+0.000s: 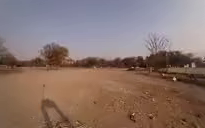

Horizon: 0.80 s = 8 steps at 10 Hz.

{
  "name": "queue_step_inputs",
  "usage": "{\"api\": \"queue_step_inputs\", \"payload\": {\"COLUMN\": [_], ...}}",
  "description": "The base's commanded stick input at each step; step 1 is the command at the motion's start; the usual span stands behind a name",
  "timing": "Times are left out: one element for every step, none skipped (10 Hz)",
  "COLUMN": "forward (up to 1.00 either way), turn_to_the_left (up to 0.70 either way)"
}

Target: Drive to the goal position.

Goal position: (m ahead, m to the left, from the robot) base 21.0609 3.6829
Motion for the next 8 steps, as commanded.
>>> {"api": "queue_step_inputs", "payload": {"forward": [0.7, 0.7, 0.7, 0.7, 0.7, 0.7, 0.7, 0.7], "turn_to_the_left": [0.0, 0.0, 0.0, 0.0, 0.0, 0.0, 0.0, 0.0]}}
